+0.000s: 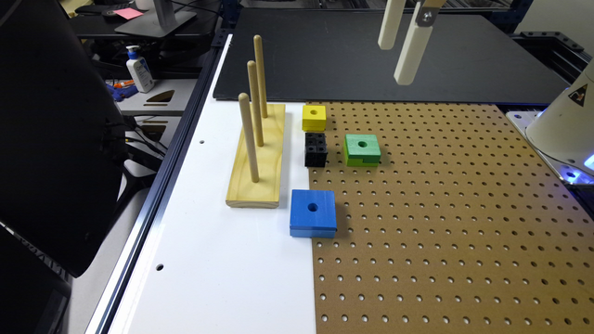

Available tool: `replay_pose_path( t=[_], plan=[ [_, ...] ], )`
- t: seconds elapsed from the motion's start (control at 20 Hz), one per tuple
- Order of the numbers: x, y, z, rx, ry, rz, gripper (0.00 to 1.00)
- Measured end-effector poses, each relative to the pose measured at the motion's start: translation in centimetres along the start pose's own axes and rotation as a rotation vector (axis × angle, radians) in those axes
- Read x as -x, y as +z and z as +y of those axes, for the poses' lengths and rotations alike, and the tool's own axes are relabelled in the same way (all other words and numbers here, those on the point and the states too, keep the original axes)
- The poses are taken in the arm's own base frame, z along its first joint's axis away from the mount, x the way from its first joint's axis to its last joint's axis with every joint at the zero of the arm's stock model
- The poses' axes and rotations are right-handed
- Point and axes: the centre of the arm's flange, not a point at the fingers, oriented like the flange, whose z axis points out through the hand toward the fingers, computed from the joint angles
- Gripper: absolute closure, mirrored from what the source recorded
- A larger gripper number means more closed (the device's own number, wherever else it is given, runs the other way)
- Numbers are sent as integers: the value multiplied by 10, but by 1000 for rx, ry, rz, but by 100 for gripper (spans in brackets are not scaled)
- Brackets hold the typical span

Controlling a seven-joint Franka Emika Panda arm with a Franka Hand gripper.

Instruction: Pick up blue block.

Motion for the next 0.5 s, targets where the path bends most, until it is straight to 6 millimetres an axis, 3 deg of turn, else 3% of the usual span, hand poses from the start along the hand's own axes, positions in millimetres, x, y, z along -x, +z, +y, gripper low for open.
replay_pose_path(
  t=[0.5],
  plan=[
    [12, -1, -22, -4, -2, 3, 0]
  ],
)
